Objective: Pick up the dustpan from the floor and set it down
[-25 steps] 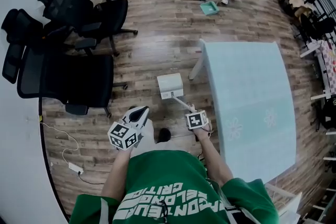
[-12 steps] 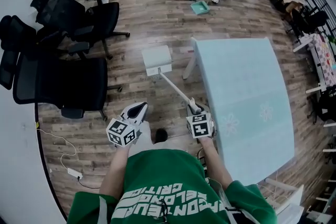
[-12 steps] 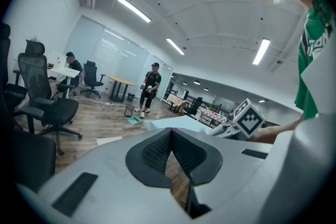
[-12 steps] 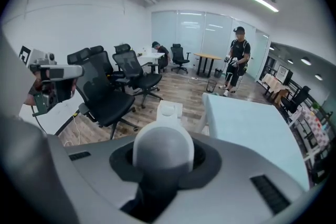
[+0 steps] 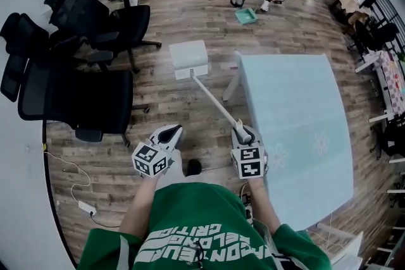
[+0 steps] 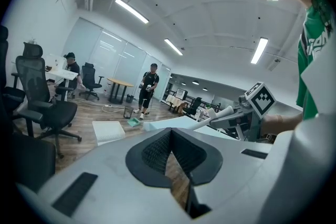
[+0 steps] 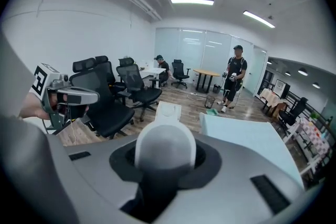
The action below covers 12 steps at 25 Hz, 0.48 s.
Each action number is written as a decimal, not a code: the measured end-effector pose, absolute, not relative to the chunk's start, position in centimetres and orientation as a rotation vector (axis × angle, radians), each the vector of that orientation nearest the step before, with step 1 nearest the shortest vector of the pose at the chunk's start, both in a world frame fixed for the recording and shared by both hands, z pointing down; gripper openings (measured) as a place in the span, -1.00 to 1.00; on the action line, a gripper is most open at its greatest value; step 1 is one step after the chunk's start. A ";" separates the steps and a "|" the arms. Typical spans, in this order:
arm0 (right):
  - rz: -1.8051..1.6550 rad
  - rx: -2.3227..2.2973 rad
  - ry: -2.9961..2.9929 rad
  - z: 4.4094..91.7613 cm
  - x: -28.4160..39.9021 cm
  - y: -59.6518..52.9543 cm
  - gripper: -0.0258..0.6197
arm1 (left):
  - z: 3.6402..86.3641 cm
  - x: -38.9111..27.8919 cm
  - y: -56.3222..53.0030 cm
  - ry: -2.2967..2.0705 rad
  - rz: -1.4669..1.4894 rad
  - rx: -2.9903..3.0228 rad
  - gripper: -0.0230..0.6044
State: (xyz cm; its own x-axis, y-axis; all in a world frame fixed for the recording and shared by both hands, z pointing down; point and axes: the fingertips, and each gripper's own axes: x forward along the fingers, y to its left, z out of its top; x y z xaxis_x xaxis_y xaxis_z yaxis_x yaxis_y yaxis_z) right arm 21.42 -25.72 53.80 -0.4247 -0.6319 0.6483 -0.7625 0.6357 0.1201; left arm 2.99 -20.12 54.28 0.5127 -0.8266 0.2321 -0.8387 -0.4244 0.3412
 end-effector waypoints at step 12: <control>0.219 1.076 -2.207 52.3 20.5 -26.2 -0.59 | 53.8 2.9 -19.8 -1.384 0.031 2.361 -0.92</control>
